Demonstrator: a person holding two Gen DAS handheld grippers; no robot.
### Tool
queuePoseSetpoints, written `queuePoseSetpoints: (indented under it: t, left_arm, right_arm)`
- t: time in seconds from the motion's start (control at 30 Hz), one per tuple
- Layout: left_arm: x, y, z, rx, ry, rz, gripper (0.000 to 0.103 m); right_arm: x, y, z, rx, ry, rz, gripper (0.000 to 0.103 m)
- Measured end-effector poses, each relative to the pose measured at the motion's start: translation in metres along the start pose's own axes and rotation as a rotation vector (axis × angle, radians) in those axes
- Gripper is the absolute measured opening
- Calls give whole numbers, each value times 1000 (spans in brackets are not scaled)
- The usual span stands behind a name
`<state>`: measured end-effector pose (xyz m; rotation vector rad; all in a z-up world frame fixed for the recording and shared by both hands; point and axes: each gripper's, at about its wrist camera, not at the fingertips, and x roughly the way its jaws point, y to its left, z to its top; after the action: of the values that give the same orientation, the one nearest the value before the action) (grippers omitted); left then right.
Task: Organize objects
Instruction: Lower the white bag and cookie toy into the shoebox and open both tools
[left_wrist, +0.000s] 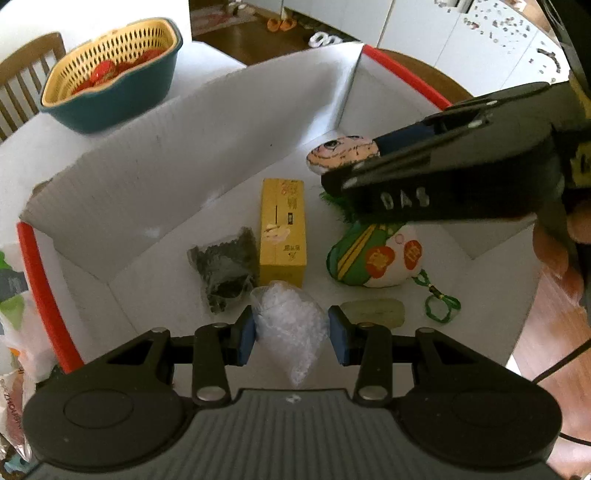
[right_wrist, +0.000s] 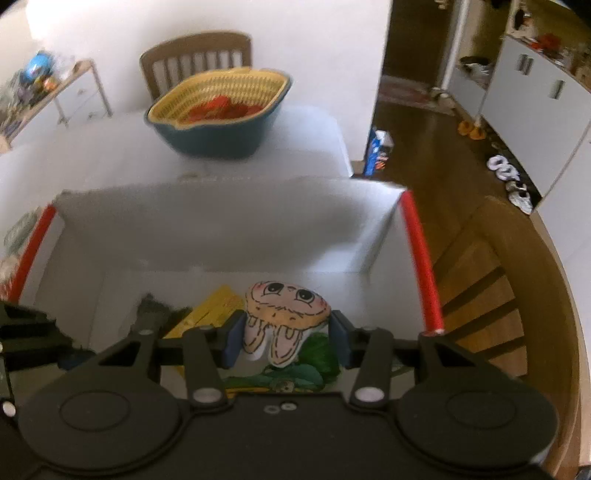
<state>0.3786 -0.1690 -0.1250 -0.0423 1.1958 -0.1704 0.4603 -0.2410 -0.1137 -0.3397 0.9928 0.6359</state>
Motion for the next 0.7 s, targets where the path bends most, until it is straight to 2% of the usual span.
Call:
queuePoseSetpoints:
  t: [0.3,0.5,0.7]
  left_arm:
    - [17,1,6,-5,67,-5,41]
    - [25,0,11,3,116,6,41]
    - [26,-2,13,5,127,10,42]
  right_arm:
    - [19,8,-1,-66,85,5,47]
    - [29,6,1,-51,153,33,47]
    - [28,7,2,-50,156,35,49]
